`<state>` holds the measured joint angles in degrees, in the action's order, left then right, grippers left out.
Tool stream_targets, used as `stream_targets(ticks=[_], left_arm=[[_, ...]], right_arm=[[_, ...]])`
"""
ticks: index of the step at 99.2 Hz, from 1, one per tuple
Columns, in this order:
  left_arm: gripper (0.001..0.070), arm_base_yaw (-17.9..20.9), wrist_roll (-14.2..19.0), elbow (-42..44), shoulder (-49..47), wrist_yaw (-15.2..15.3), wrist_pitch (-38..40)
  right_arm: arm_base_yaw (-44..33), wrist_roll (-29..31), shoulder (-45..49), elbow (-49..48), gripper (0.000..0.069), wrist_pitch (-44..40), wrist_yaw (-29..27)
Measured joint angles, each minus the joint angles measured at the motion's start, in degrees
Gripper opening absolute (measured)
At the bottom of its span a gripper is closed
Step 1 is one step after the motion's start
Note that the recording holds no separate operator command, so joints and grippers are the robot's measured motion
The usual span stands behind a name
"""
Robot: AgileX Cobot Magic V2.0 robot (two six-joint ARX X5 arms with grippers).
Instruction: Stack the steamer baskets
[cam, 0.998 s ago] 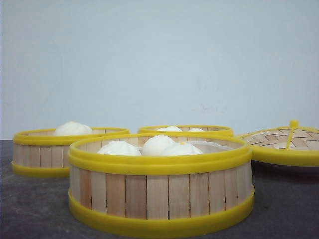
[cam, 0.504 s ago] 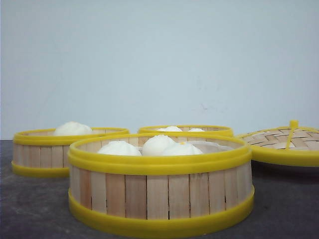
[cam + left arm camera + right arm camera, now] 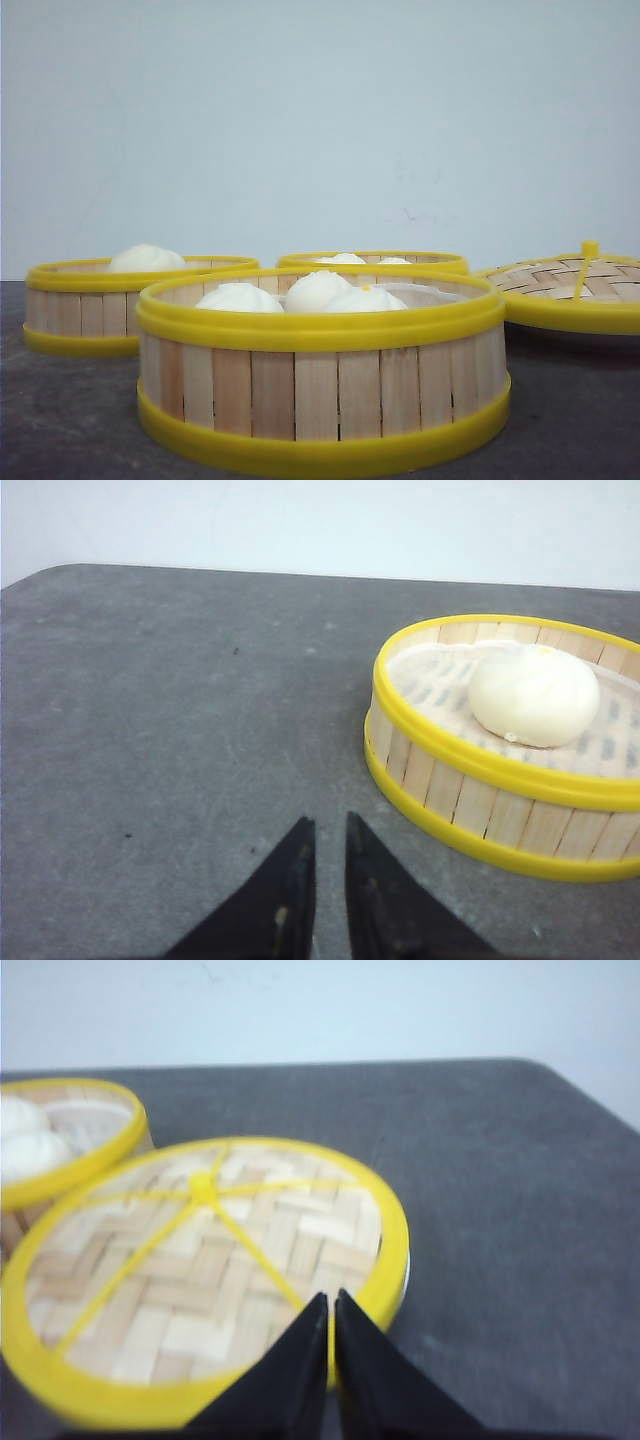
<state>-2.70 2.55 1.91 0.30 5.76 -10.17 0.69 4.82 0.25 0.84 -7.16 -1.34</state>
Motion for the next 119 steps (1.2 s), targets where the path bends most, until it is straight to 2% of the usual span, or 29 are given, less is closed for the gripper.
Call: stream_targets(ticks=[9, 21, 29, 58, 73, 82, 89, 101, 113, 119], left_arm=[[0.0029, 0.0, 1.5, 0.0, 0.0, 0.0, 1.3], [0.0029, 0.0, 7.5, 0.0, 0.0, 0.0, 2.3], [0.0028, 0.0, 9.8, 0.0, 0.0, 0.0, 1.7], [0.0024, 0.0, 15.2, 0.1, 0.0, 0.0, 3.8], [0.0024, 0.0, 16.0, 5.3, 2.8, -1.2, -0.8], [0.0024, 0.0, 16.2, 11.8, 7.1, -3.0, -0.7], [0.0024, 0.0, 16.1, 17.9, 11.8, -3.2, -1.8], [0.0024, 0.0, 14.3, 29.1, 21.5, -3.4, -7.3], [0.0025, 0.0, 11.7, 37.6, 29.5, -5.8, -9.9], [0.0061, -0.2, 11.2, 39.8, 32.0, -6.6, -9.9]], right_arm=[[0.0, 1.3, 0.0, 0.0, 0.0006, 4.1, 0.8], [0.0, 6.3, 0.0, 0.0, 0.0006, 4.7, 5.8], [0.0, 9.8, 0.0, 0.0, 0.0006, 4.7, 8.8], [0.0, 15.5, 0.0, 0.0, 0.0006, 4.8, 9.0], [0.0, 18.8, 1.2, 3.3, 0.0006, -0.8, 7.2], [0.0, 19.1, 4.5, 9.2, 0.0006, -4.0, 6.5], [0.0, 18.9, 8.1, 15.7, 0.0006, -6.8, 5.5], [0.0, 15.4, 16.2, 27.9, 0.0006, -12.2, 4.3], [0.0, 9.6, 23.9, 38.6, 0.0006, -17.8, 4.3], [0.0, 7.5, 26.8, 42.5, 0.0046, -20.5, 4.4]])
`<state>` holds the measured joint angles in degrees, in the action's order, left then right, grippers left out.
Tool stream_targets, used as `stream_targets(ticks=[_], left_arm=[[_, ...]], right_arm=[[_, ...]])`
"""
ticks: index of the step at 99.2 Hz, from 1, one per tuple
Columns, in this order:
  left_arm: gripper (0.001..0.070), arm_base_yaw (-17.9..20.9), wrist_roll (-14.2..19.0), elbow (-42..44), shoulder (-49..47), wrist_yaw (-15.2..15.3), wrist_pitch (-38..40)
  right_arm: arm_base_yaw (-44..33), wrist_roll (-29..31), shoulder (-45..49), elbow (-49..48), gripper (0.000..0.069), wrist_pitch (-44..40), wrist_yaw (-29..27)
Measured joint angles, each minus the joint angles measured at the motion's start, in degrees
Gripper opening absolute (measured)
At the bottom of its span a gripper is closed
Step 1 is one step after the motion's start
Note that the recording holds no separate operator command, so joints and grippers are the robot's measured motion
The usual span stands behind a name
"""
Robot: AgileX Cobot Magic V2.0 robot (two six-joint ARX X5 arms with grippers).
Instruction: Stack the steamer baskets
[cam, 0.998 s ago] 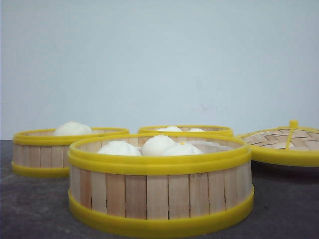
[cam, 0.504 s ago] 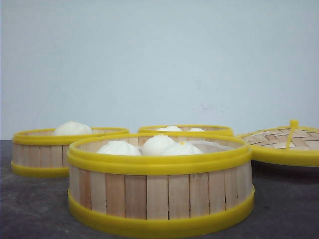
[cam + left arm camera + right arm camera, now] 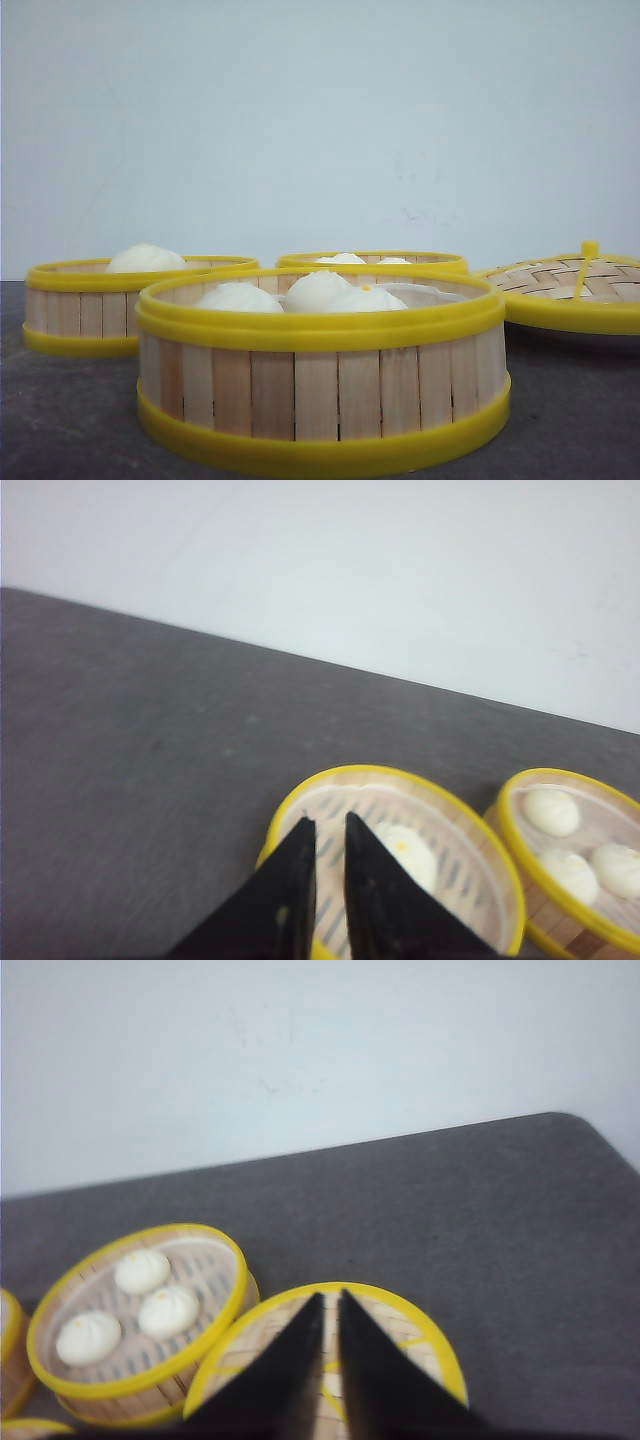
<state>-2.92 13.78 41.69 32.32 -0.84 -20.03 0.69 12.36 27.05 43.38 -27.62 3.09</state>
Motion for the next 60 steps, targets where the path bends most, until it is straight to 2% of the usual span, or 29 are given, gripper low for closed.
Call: stream_targets(ticks=[6, 12, 19, 27, 40, 60], left_arm=[[0.0180, -0.2, -0.3, 0.3, 1.3, -1.0, 0.2], [0.0350, -0.6, -0.7, 0.2, 2.4, -1.6, -0.2], [0.0457, -1.0, -0.9, 0.2, 3.4, -2.1, -0.2], [0.0495, -1.4, -0.9, 0.2, 4.5, -2.5, -0.2], [0.0508, -2.7, -0.8, 0.2, 5.0, -5.1, -0.3], [0.0509, -5.6, -0.7, 0.2, 5.0, -9.5, -0.3]], right_arm=[[0.0, -1.1, 2.3, 2.6, 0.0181, -2.3, 0.8], [0.0, -1.6, 4.2, 3.8, 0.0361, -3.3, 3.0], [0.0, -1.6, 5.5, 3.9, 0.0455, -3.4, 6.2], [0.2, -1.2, 7.1, 3.9, 0.0486, -2.7, 9.9], [1.3, 1.1, 11.3, 4.4, 0.0490, -0.3, 14.8], [3.7, 2.8, 25.7, 9.2, 0.0483, 3.5, 16.5]])
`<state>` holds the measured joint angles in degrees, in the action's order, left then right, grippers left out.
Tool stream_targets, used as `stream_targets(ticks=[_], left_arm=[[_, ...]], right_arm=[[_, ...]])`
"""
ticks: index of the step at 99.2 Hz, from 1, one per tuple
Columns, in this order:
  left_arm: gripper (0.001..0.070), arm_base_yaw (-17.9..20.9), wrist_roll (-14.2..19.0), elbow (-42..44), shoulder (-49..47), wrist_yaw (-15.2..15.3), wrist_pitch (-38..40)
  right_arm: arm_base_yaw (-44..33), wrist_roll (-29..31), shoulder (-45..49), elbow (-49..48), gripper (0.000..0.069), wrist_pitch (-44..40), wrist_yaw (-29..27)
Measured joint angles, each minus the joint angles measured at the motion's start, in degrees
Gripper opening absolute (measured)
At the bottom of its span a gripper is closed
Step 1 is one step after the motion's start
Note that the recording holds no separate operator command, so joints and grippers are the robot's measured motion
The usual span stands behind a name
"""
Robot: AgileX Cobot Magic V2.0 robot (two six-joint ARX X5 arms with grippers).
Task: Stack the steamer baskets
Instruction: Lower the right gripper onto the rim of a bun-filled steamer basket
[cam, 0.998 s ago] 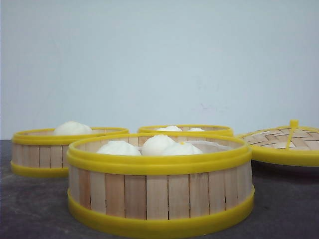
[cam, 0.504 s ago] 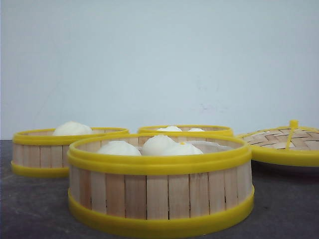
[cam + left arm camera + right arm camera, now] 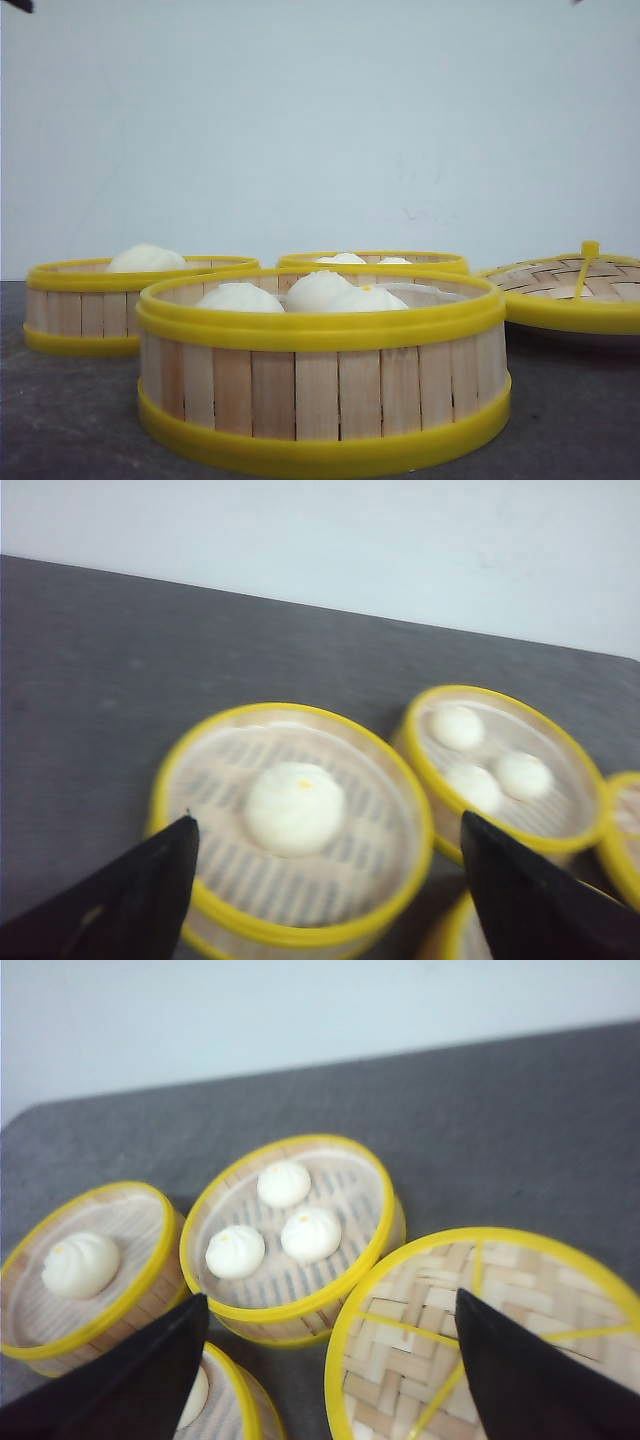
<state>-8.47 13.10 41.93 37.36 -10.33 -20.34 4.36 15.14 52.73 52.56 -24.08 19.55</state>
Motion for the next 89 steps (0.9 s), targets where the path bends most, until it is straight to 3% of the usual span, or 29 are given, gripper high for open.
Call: stream_targets(ticks=[12, 25, 58, 78, 89], left_arm=[[0.0509, -2.3, 0.1, 0.0, 0.0, -4.1, 0.0], [0.0509, -4.7, 0.5, 0.0, 0.0, -6.3, 0.0], [0.0509, -10.1, 0.7, 0.0, -0.7, -6.5, 0.0], [0.0509, -12.0, 0.7, 0.0, -1.3, -6.5, 0.0], [0.0509, -12.8, 0.7, 0.0, -2.2, -6.6, 0.0]], right_arm=[[1.5, 0.2, 10.5, 1.4, 0.0483, 5.2, 0.9], [2.6, 0.3, 20.6, 3.4, 0.0476, 11.1, 1.2], [5.9, 0.3, 43.1, 16.9, 0.0460, 13.5, 0.9], [7.8, 0.3, 51.6, 25.8, 0.0459, 11.3, -3.7], [8.1, 0.3, 54.6, 27.8, 0.0419, 11.3, -6.2]])
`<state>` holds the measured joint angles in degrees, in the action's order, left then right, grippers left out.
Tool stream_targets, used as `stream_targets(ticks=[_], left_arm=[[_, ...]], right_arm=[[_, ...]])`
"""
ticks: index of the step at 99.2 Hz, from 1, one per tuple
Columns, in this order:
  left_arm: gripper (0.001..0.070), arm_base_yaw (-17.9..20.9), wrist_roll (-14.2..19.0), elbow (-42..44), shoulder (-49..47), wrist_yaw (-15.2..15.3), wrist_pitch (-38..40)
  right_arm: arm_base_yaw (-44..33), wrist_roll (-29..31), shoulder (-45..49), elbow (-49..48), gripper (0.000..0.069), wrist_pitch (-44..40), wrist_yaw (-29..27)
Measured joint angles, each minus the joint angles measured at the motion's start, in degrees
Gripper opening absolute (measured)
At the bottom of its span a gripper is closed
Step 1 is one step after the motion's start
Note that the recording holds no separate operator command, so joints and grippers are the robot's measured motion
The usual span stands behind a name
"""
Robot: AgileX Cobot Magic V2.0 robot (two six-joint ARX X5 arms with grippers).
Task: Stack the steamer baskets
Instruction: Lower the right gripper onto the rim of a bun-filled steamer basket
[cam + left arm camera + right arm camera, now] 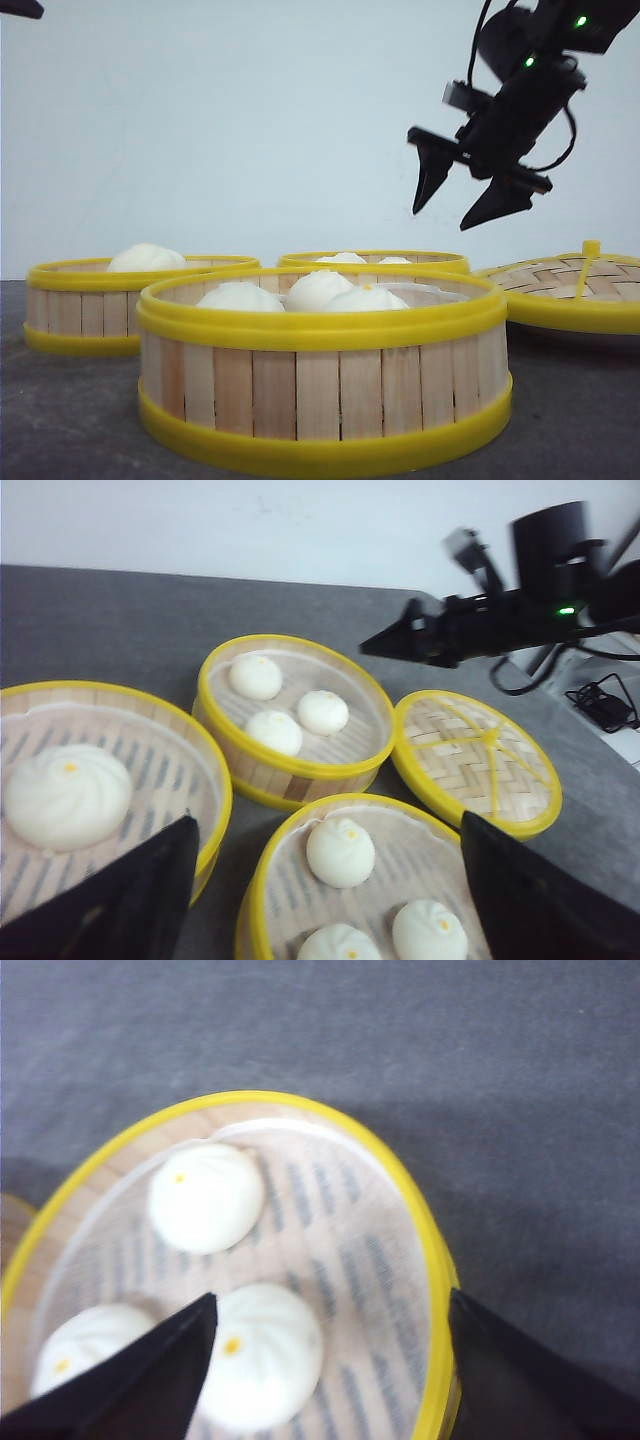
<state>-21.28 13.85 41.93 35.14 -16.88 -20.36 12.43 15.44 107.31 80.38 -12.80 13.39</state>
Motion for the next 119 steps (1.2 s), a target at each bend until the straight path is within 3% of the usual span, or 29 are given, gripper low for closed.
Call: stream_targets(ticks=[32, 50, 84, 119], left_arm=[[0.0509, -1.1, 0.4, 0.0, -2.3, 0.0, -0.4], [0.0509, -1.5, 0.4, 0.0, -4.0, 0.0, -2.5], [0.0509, -1.5, 0.4, 0.0, -6.4, 0.0, -5.2], [0.0509, -1.5, 0.4, 0.0, -7.0, 0.0, -6.5]], right_arm=[[0.3, 0.0, 5.6, 0.1, 0.0337, -0.2, -3.3], [0.8, 0.0, 6.1, 0.1, 0.0181, -0.3, -6.3], [1.9, 0.3, 7.2, 0.1, 0.0044, 1.5, -10.7], [2.4, 2.0, 7.6, 0.2, 0.0032, 6.1, -12.2]])
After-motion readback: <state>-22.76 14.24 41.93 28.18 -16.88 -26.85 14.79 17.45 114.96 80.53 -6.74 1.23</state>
